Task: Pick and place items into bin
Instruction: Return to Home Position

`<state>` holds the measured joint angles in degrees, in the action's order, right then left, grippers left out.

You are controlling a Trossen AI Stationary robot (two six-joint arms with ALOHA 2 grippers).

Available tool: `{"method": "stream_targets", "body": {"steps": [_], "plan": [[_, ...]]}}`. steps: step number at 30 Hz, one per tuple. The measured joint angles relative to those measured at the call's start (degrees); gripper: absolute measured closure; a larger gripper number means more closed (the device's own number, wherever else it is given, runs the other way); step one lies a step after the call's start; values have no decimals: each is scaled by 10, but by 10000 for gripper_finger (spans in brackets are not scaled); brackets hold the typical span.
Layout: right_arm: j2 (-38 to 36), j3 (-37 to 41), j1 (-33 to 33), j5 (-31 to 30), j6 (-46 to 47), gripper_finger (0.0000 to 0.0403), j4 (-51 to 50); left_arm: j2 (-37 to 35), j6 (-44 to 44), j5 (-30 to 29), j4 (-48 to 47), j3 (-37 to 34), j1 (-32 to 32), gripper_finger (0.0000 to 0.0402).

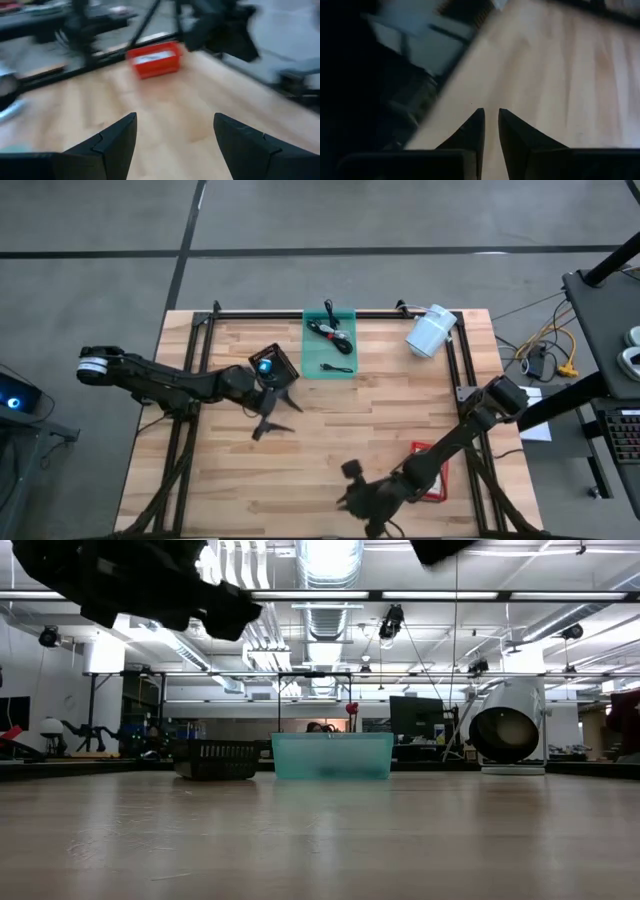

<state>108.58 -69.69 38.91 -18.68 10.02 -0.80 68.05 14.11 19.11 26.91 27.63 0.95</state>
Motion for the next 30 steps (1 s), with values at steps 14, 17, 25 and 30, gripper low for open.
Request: {"method": "stream_targets", "body": {"steps": [14, 17, 25, 30], "plan": [[-181, 272, -94, 55, -172, 360, 243, 0, -31, -87, 56, -1, 14, 155], [-237, 365, -151, 102, -186, 360, 334, 0, -27, -101, 57, -1, 14, 155], [-394, 515, -244, 146, -260, 360, 399, 0, -17, -178, 58, -12, 14, 155], [-504, 606, -253, 143, -272, 360, 459, -10, -16, -194, 61, -33, 14, 155]]}}
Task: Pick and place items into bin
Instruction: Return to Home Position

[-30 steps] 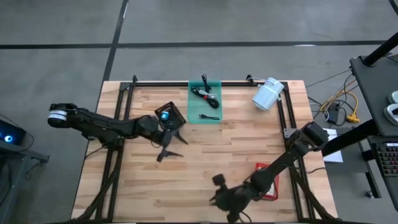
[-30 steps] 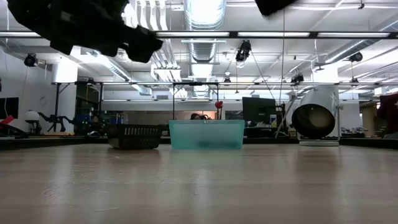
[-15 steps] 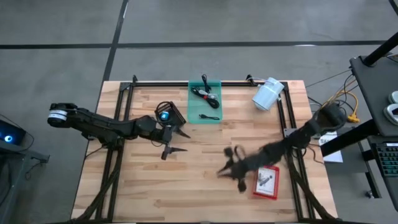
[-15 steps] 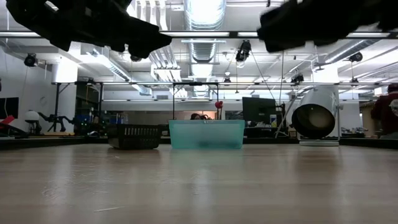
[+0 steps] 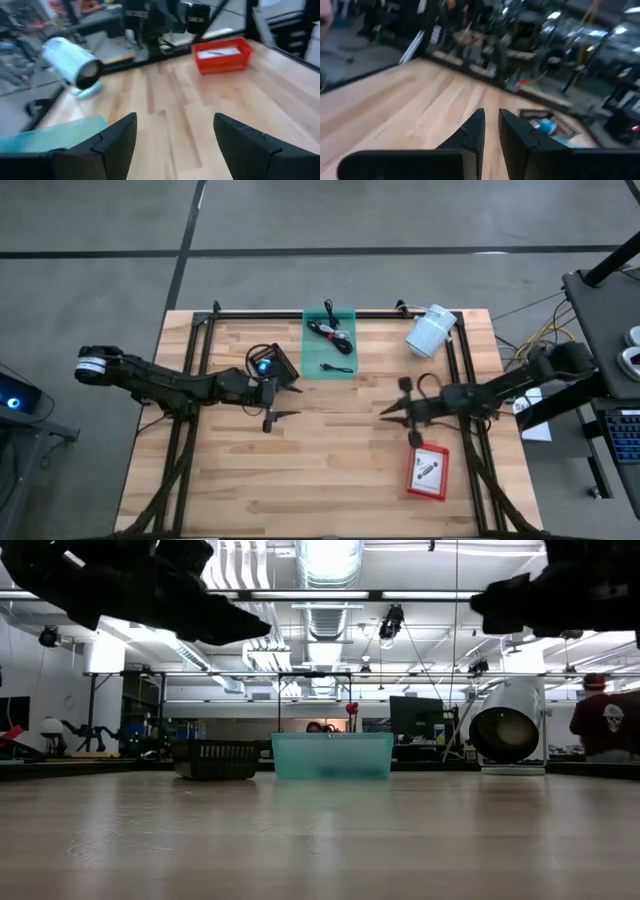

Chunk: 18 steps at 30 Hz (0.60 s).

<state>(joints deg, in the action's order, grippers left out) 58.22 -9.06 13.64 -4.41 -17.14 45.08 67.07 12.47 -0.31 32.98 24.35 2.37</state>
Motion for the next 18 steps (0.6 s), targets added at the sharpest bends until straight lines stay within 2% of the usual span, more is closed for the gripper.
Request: {"method": "stream_targets", "body": {"steps": [5, 10, 14, 18], "plan": [[-104, 56, -25, 6, 13, 360, 10, -9, 5, -34, 30, -14, 0, 155], [-167, 67, -90, 97, 45, 377, -38, -10, 17, -34, 53, -15, 0, 155], [-210, 61, -144, 121, 45, 392, -83, -13, 17, -35, 58, -15, 0, 155], [-256, 63, -167, 134, 42, 394, -124, -14, 14, -35, 56, -24, 0, 155]]}}
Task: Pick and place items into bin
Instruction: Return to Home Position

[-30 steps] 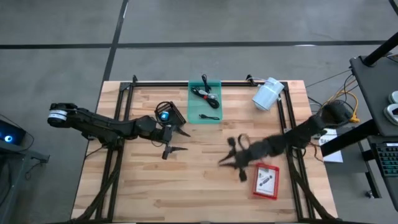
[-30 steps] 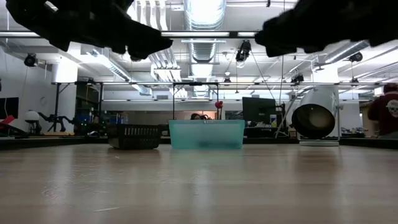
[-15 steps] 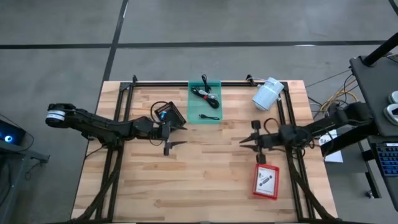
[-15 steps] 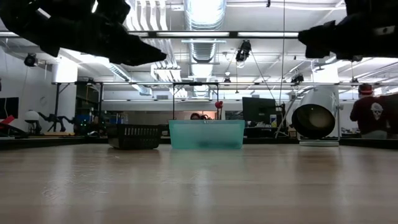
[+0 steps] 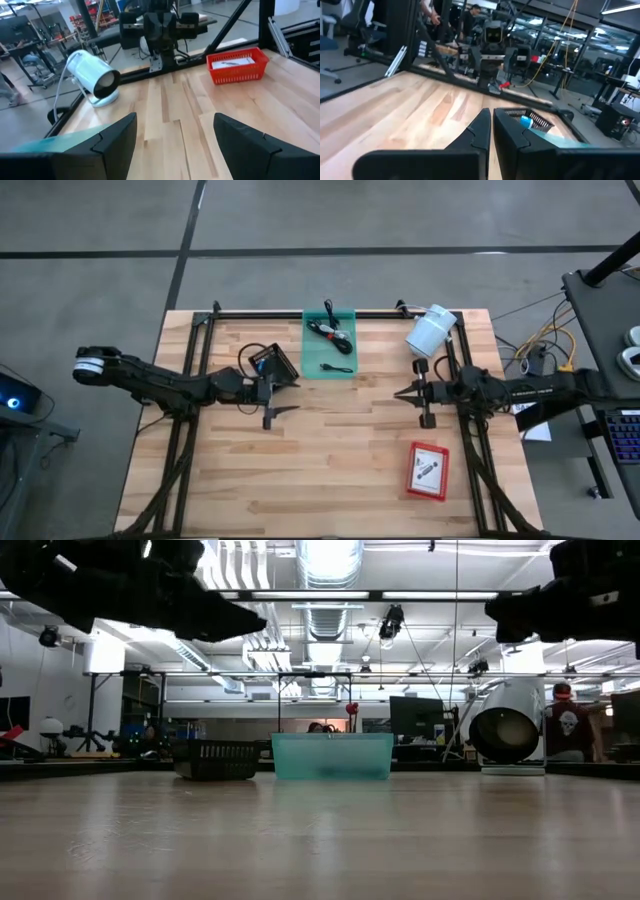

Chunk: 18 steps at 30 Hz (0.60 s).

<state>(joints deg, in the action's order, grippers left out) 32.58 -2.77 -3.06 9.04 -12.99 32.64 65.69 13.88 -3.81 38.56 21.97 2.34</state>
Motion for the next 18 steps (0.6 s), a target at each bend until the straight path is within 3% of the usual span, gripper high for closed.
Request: {"method": "stream_targets", "body": {"steps": [10, 18], "plan": [[-107, 22, 0, 0, 21, 394, -96, -22, -31, -32, 12, -47, 0, 155], [-168, 22, 0, -1, 89, 394, -194, -28, -35, -32, 106, -94, 0, 155]]}}
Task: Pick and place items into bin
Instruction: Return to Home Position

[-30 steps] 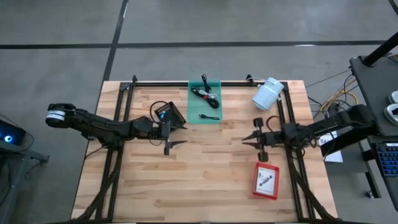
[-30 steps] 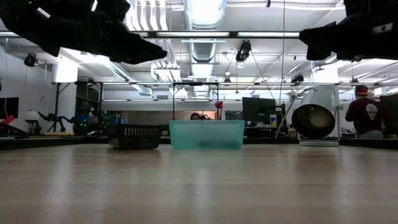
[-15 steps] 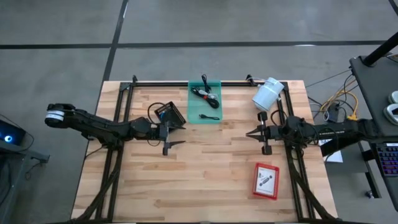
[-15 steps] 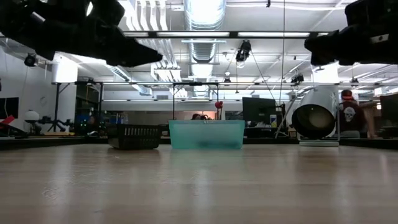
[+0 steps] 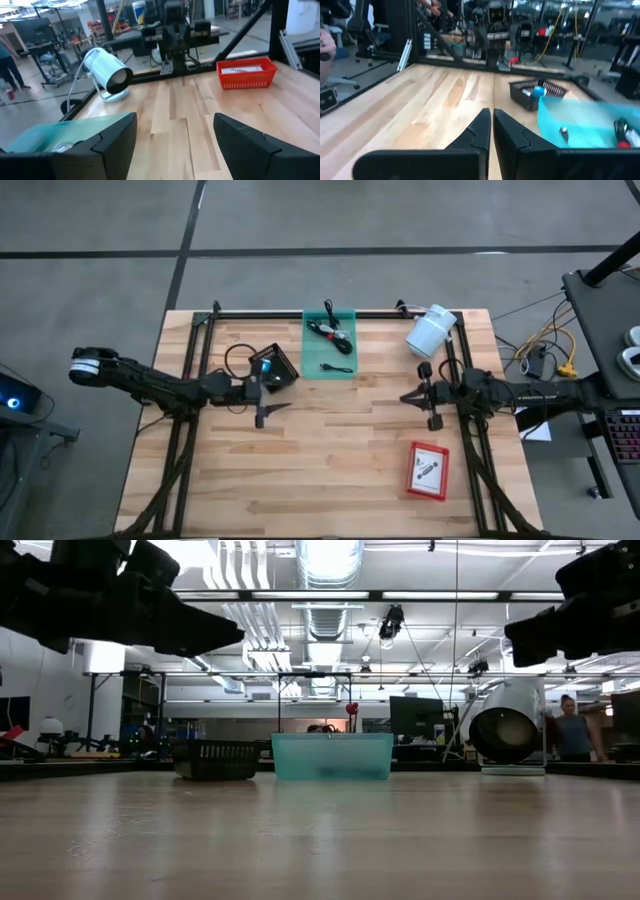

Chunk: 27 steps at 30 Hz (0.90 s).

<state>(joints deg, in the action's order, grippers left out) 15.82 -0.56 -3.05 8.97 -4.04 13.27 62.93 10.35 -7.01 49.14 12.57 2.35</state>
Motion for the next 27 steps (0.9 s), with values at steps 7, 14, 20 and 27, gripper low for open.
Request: {"method": "stream_targets", "body": {"steps": [7, 14, 20, 27], "plan": [[-35, 0, 0, -6, 4, 394, -55, -16, -13, -6, 14, -24, 0, 155], [-33, 0, 0, -45, -28, 394, -63, -66, -26, -41, 13, -63, 0, 155], [-33, 0, 0, -46, -15, 394, -71, -153, -22, -97, -7, -121, 0, 156], [-31, 0, 0, -57, -15, 394, -71, -250, 5, -136, -174, -121, 0, 210]]}}
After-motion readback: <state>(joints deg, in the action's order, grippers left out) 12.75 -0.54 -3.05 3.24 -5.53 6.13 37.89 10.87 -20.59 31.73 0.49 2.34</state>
